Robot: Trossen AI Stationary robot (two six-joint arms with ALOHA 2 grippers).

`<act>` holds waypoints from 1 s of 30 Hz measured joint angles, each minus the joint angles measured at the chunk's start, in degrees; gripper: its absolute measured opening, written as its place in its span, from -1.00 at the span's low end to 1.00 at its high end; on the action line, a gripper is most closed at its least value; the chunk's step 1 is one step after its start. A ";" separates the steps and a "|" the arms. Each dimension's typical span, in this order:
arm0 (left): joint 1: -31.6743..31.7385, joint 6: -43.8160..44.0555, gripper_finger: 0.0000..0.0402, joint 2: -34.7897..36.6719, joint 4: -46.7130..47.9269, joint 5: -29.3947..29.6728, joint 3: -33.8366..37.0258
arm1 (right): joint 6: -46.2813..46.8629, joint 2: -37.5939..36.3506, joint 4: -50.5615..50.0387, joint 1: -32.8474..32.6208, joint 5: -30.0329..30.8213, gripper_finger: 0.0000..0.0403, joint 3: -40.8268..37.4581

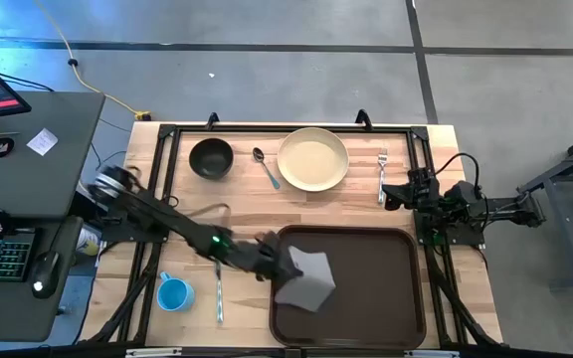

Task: Set up tray
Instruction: Put the gray table napkin on the brown tray

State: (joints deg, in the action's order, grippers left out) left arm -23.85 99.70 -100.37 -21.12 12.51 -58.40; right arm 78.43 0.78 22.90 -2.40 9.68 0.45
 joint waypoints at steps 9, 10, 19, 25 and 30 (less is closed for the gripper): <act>-0.25 7.14 -0.82 -16.37 0.59 -4.92 -8.30 | 0.10 0.02 -0.83 -0.01 -6.18 -1.00 0.00; -0.24 7.33 -0.83 -16.73 1.81 -5.34 -8.90 | 0.11 0.02 -0.83 0.01 -6.64 -1.00 0.00; 2.25 5.40 -0.82 -14.63 11.32 -6.21 -9.64 | -0.18 0.02 -1.83 0.01 -6.76 -1.00 0.00; 4.78 4.45 -0.76 -14.39 17.68 -13.49 -9.29 | -2.74 0.54 -3.75 -0.01 -10.25 -1.00 0.00; 5.60 2.36 -0.64 -10.62 17.57 -12.21 -9.52 | -3.97 1.01 -4.02 -0.01 -11.78 -1.00 0.00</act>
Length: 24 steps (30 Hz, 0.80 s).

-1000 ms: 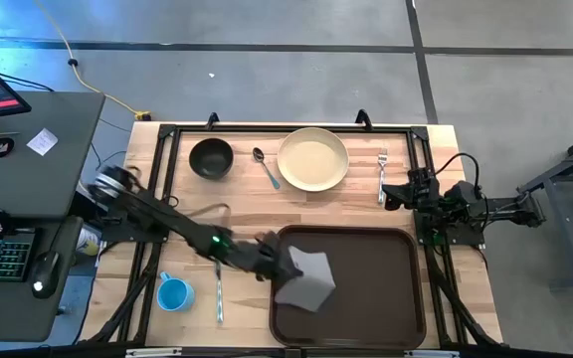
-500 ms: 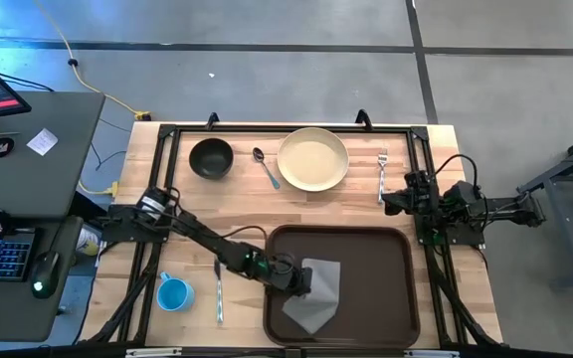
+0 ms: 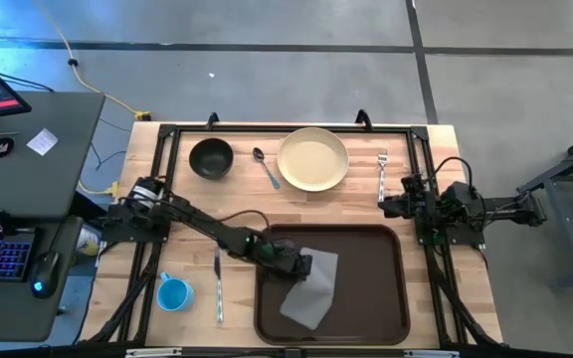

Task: Set up tray
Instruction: Put the gray table napkin on the brown tray

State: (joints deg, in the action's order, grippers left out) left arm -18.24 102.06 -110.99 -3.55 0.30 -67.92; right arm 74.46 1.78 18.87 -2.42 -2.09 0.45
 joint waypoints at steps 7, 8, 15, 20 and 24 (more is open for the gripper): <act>1.47 -4.44 -0.67 5.64 13.79 -0.68 0.00 | -1.45 0.09 -2.61 0.00 -0.04 -1.00 0.00; 1.48 -4.60 -0.69 6.01 16.41 -1.09 0.00 | -1.45 0.10 -3.31 0.01 -0.01 -1.00 0.00; 1.34 -5.62 -0.72 6.62 19.77 -3.80 0.11 | -1.45 0.31 -6.16 0.00 -0.65 -1.00 0.00; 1.36 -14.86 -0.68 10.35 2.35 7.11 -1.16 | -1.43 0.84 -5.90 0.00 -3.85 -1.00 0.01; 1.42 -28.79 -0.67 10.32 -0.27 10.08 -5.72 | -1.24 2.42 -5.84 0.00 -2.98 -1.00 0.10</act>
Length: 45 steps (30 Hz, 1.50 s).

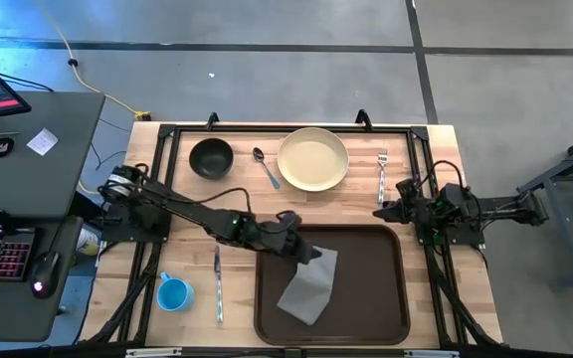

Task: Set up tray
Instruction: Put the gray table napkin on the brown tray

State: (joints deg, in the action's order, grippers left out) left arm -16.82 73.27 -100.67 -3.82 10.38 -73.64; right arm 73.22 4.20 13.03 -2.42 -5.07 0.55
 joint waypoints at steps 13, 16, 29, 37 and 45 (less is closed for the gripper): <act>4.65 -27.81 -0.67 -12.58 14.46 -10.07 -8.78 | -19.27 17.40 -4.52 0.00 -2.01 -1.00 16.50; 5.98 -28.53 -0.67 -15.86 14.05 -13.11 -9.52 | -21.62 20.92 -8.27 0.00 -2.95 -1.00 20.74; 7.02 -26.50 -0.67 -18.35 37.42 -10.09 -10.85 | -24.85 26.67 -15.10 0.00 -3.81 -1.00 27.38; 7.08 -26.50 -0.82 -18.42 60.13 -4.37 -17.10 | -25.73 26.84 -17.50 0.00 -1.81 -1.00 27.42; 3.33 -26.97 -0.78 -16.67 54.62 -4.32 -26.36 | -25.68 27.19 -19.54 0.00 -4.32 -1.00 27.46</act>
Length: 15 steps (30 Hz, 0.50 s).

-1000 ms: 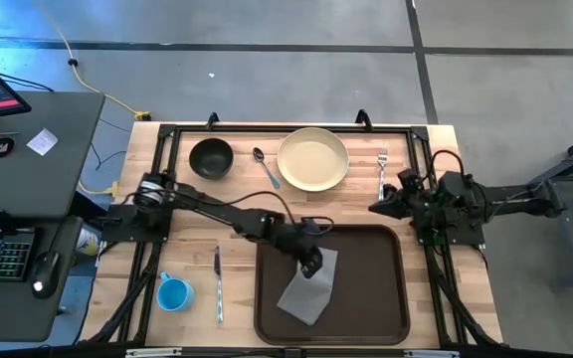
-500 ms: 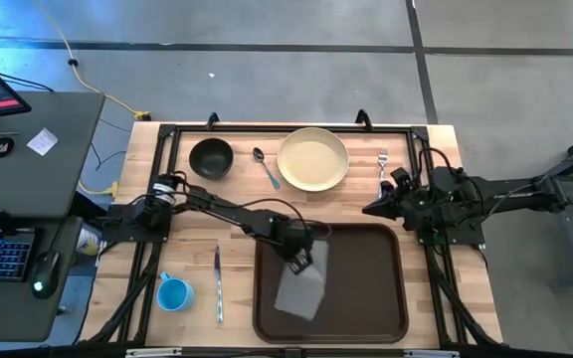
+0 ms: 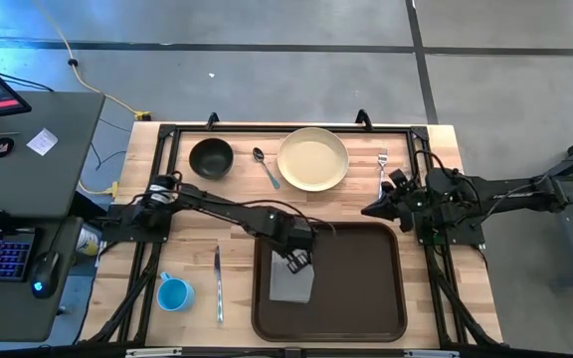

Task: Set up tray
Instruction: Put the gray table napkin on the brown tray

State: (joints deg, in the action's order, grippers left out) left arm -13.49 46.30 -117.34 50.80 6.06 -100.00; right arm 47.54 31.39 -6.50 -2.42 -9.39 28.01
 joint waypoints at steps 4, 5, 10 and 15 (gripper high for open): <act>-3.71 -5.64 -0.69 -0.57 -9.87 0.91 -0.47 | 0.25 0.42 -4.07 0.00 -3.88 -1.00 0.00; -4.40 -5.54 -0.68 -1.93 -10.00 0.94 -0.59 | 0.31 0.45 -4.86 0.00 -4.94 -1.00 0.00; -6.17 2.96 -0.67 -7.66 -4.59 -0.99 -0.17 | 1.32 0.31 -4.87 0.00 -8.13 -1.00 0.00; -6.58 11.49 -0.67 -8.30 -12.08 -7.19 -0.49 | 0.40 0.88 -7.81 0.00 -7.39 -1.00 0.00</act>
State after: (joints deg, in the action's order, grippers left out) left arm -20.07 57.79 -125.64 38.72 -1.12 -100.48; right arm 47.94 32.27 -14.31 -2.42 -16.79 28.01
